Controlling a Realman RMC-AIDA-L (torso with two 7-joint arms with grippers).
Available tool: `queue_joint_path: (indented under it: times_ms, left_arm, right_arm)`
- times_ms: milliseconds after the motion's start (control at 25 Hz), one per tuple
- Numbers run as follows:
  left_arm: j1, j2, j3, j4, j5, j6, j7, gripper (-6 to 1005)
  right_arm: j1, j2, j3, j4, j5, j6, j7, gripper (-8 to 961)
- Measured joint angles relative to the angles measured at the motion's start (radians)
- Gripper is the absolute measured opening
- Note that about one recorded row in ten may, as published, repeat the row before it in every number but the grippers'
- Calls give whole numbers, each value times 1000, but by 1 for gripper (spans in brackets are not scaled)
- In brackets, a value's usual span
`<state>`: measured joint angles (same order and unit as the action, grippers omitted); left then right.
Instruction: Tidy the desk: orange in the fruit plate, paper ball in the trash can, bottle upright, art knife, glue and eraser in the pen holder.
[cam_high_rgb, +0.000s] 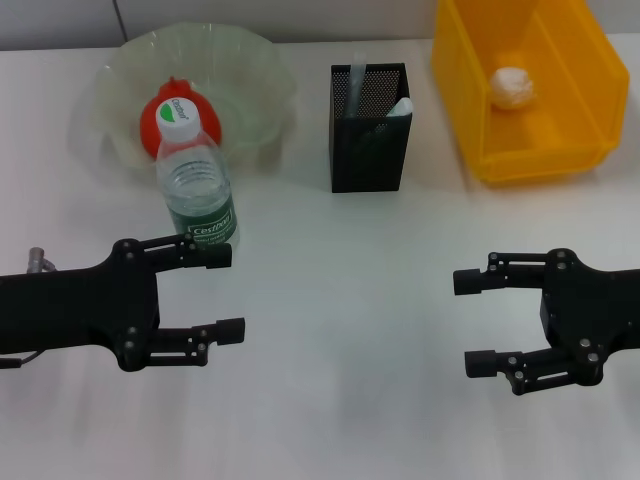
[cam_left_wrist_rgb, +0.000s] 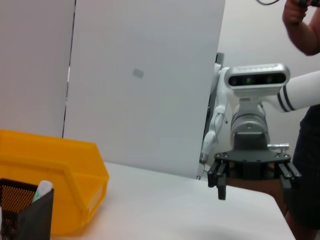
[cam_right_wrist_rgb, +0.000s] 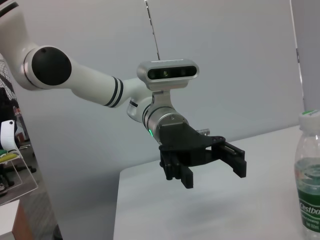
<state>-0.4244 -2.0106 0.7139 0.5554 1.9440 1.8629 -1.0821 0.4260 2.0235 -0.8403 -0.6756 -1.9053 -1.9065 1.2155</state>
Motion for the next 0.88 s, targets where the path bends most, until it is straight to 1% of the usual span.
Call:
queue_joint_path:
  times_ms: [520, 880]
  left_arm:
    - [-2, 1, -8, 1, -2, 35, 2, 802]
    - [7, -7, -9, 0, -2, 45, 20, 802]
  right_arm:
    - [-1, 2, 4, 0, 2, -10, -2, 799]
    - [3, 8, 4, 0, 2, -11, -2, 799]
